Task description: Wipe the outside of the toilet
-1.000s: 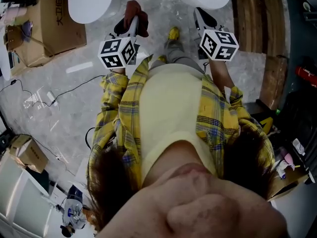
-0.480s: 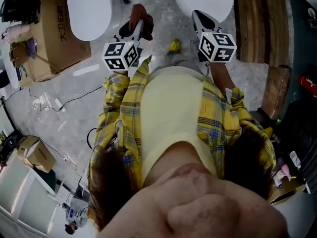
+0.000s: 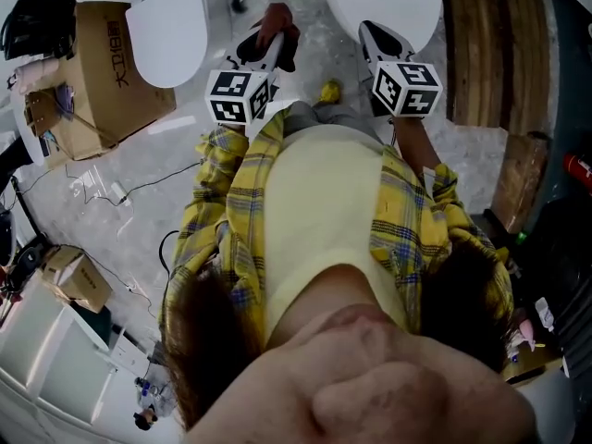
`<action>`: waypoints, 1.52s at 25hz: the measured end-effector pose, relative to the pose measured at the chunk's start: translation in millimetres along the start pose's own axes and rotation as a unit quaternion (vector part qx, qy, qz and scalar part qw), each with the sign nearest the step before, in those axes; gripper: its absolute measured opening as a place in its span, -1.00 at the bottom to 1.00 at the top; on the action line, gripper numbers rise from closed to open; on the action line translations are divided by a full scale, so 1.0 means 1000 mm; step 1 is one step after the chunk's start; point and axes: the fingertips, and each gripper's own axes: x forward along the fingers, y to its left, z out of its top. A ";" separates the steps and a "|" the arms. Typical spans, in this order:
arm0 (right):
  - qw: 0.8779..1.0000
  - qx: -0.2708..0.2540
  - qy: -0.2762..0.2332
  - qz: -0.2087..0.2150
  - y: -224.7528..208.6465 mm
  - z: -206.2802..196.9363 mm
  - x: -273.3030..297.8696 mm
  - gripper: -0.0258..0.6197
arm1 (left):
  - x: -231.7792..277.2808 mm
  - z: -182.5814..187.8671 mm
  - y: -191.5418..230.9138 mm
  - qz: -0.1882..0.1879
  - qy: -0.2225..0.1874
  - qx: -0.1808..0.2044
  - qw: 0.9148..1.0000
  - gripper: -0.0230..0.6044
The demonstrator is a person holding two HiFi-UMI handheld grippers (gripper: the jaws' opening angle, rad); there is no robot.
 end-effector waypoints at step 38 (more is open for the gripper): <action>0.987 0.089 0.029 -0.134 -0.057 0.016 0.167 -0.84 | 0.218 -0.004 0.164 -0.101 0.080 -0.005 0.992 -0.66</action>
